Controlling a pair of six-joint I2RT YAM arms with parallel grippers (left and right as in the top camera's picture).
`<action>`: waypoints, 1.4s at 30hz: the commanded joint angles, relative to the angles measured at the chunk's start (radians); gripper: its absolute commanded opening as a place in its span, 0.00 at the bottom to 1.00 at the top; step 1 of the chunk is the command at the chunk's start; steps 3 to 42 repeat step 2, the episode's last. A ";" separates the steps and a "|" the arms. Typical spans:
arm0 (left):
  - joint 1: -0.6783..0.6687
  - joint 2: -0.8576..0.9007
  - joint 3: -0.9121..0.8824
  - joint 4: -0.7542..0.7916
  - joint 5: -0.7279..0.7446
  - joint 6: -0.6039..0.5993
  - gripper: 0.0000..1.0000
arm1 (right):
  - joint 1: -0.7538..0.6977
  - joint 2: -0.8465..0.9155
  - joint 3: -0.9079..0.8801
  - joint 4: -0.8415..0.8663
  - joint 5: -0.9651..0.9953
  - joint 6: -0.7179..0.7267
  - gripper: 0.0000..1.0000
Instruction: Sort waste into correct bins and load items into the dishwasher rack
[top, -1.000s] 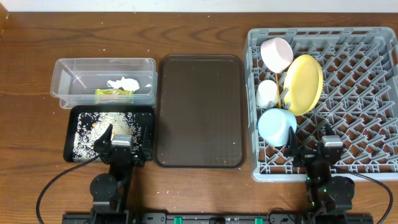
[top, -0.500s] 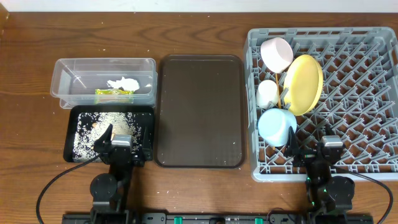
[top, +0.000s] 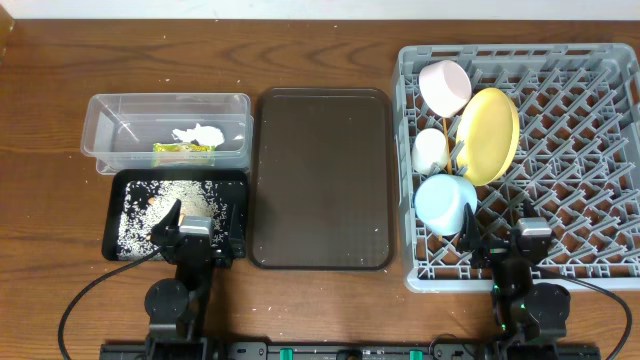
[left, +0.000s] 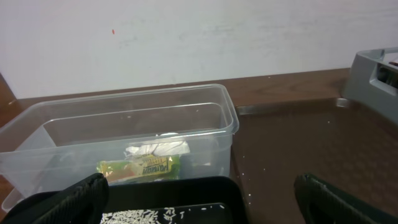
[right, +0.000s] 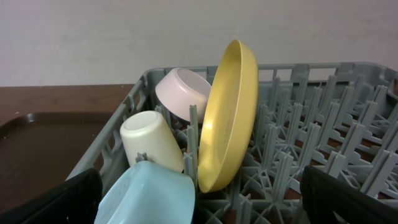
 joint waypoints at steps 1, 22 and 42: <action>0.005 -0.006 -0.016 -0.034 0.036 0.013 0.98 | -0.013 -0.005 -0.001 -0.005 0.000 -0.008 0.99; 0.005 -0.006 -0.016 -0.034 0.036 0.013 0.98 | -0.013 -0.005 -0.001 -0.005 0.000 -0.008 0.99; 0.005 -0.006 -0.016 -0.034 0.036 0.013 0.98 | -0.013 -0.005 -0.001 -0.005 0.000 -0.008 0.99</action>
